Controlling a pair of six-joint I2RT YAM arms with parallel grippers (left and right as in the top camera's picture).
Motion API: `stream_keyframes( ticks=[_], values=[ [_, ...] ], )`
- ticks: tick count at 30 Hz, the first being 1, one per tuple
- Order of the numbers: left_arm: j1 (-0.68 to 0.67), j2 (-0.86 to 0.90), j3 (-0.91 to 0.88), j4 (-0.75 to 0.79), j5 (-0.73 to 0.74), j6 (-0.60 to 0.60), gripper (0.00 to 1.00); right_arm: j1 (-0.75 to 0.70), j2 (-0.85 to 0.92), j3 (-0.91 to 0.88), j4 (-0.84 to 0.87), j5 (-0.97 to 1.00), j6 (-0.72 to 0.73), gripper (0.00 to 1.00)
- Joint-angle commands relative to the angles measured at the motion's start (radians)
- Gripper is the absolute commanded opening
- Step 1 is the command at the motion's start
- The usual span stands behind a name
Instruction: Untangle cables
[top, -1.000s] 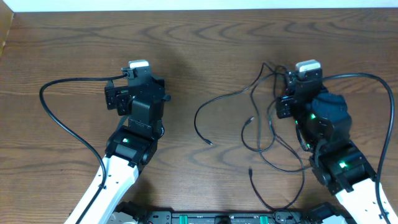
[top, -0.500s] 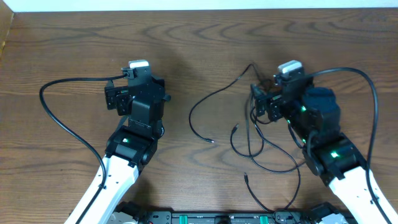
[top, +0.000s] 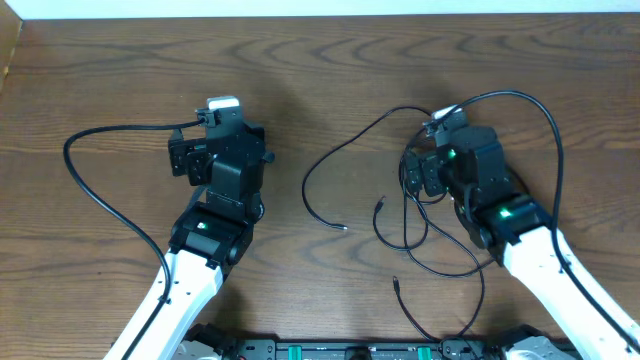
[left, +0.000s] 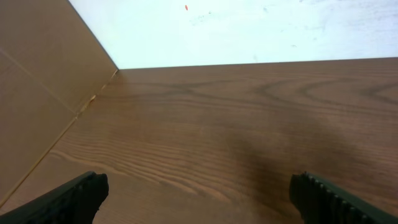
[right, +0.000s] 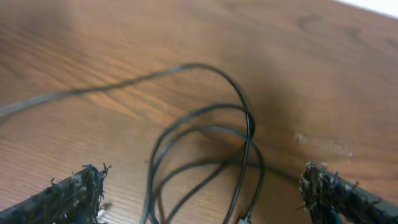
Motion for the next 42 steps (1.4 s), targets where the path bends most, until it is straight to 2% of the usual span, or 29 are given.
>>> stream_keyframes(
  ticks=[1, 4, 11, 20, 21, 22, 24, 26, 30, 34, 38, 42],
  values=[
    [0.004, -0.001, 0.014, 0.003, -0.027, 0.009, 0.98, -0.01, 0.08, 0.0, -0.003, 0.023, 0.022, 0.99],
    [0.004, -0.001, 0.014, 0.003, -0.027, 0.009, 0.98, -0.01, 0.139, 0.0, 0.004, 0.006, 0.079, 0.99],
    [0.005, -0.001, 0.014, 0.003, -0.027, 0.009, 0.98, -0.005, 0.264, 0.0, 0.071, -0.199, 0.089, 0.99],
    [0.004, -0.001, 0.014, 0.003, -0.027, 0.009, 0.98, -0.005, 0.411, 0.0, 0.217, -0.241, 0.166, 0.99],
    [0.004, -0.001, 0.014, 0.003, -0.027, 0.009, 0.98, -0.005, 0.424, 0.0, 0.242, -0.272, 0.165, 0.96],
    [0.004, -0.001, 0.014, 0.003, -0.027, 0.009, 0.98, -0.005, 0.446, 0.0, 0.293, -0.328, 0.165, 0.68],
    [0.004, -0.001, 0.014, 0.003, -0.027, 0.009, 0.98, -0.005, 0.458, 0.0, 0.338, -0.351, 0.183, 0.23],
    [0.005, -0.001, 0.014, 0.003, -0.027, 0.009, 0.98, -0.007, 0.459, 0.0, 0.378, -0.352, 0.233, 0.01],
    [0.005, -0.001, 0.014, 0.003, -0.027, 0.009, 0.98, -0.007, 0.444, 0.0, 0.522, -0.445, 0.274, 0.01],
    [0.004, -0.001, 0.014, 0.003, -0.027, 0.009, 0.98, -0.025, 0.374, 0.001, 0.743, -0.574, 0.333, 0.01],
    [0.005, -0.001, 0.014, 0.003, -0.027, 0.009, 0.98, -0.057, 0.234, 0.008, 0.923, -0.583, 0.427, 0.01],
    [0.005, -0.001, 0.014, 0.003, -0.027, 0.009, 0.98, -0.073, 0.08, 0.05, 1.003, -0.569, 0.43, 0.01]
  ],
)
